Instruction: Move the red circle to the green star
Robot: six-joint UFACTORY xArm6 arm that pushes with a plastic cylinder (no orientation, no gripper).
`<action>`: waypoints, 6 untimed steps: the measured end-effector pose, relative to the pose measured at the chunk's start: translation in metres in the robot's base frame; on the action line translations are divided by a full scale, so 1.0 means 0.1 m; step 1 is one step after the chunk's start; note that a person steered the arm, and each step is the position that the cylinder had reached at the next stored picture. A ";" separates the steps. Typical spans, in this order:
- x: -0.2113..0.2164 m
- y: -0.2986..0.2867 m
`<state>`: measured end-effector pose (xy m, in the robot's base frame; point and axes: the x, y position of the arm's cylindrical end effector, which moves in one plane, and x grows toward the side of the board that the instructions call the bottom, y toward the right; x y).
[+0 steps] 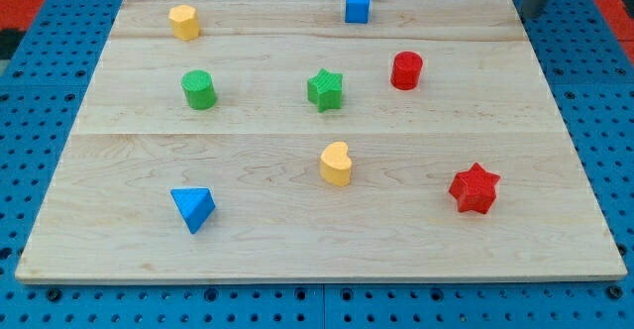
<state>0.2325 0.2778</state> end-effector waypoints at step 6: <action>1.05 -1.91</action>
